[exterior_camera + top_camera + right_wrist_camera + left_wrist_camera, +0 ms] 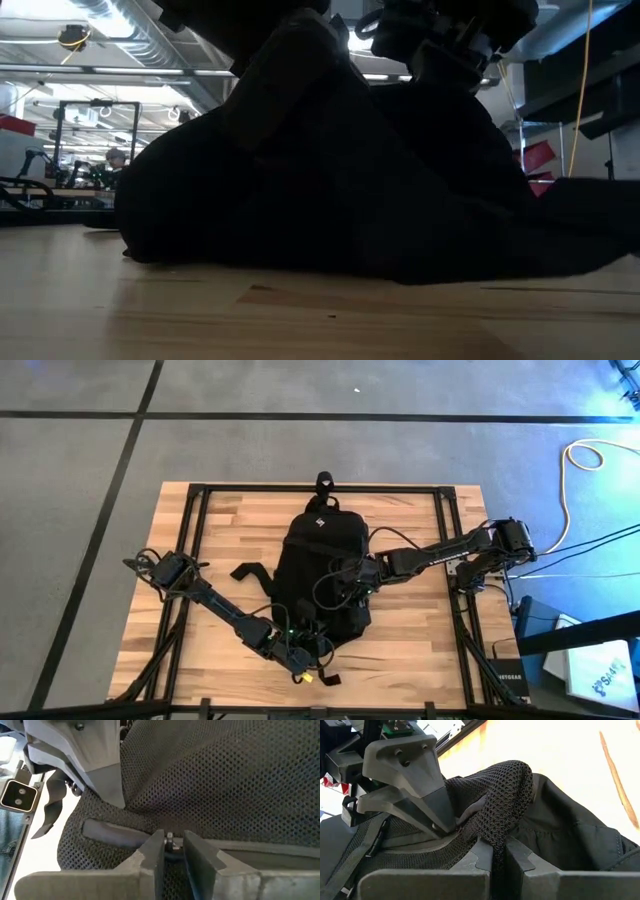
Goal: Unpack backpack
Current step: Close the black backpack
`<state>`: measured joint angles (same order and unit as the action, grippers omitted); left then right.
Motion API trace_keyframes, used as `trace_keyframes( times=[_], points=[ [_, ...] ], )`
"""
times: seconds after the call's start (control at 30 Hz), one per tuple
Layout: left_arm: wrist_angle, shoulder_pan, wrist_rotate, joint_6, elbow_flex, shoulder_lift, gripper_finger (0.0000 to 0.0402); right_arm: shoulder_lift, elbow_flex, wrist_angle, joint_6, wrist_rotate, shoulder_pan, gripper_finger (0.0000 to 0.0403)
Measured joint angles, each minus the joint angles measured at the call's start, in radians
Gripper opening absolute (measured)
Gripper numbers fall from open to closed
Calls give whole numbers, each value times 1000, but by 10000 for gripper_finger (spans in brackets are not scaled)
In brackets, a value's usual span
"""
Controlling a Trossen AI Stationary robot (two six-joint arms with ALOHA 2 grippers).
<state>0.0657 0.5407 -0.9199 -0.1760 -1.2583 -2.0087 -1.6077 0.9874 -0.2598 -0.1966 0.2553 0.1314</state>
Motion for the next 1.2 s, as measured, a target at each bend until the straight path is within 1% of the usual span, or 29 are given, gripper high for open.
trace_keyframes(
  times=[0.1, 0.33, 0.5, 0.6, 0.73, 0.87, 1.2],
  points=[
    [1, 0, 0, -6, 0, 0, 0, 0, 0, 1, 14, 0, 0, 46],
    [1, 0, -5, -11, 0, 0, 0, 0, 0, -5, 24, 23, 0, 6],
    [0, 0, -7, -15, 0, 0, 0, 0, 0, -12, 56, 14, 0, 2],
    [2, 1, -8, -14, 0, 0, 0, 0, 0, -12, 102, -44, 15, 1],
    [44, 10, -8, -37, -2, 3, 0, 0, 2, -22, 173, -155, 47, 1],
    [12, 16, -19, -65, -27, 10, 0, 1, 4, -16, 214, -263, 80, 0],
    [17, 19, -12, -42, -29, 15, 0, 1, 26, -79, 300, -436, 85, 0]
  ],
)
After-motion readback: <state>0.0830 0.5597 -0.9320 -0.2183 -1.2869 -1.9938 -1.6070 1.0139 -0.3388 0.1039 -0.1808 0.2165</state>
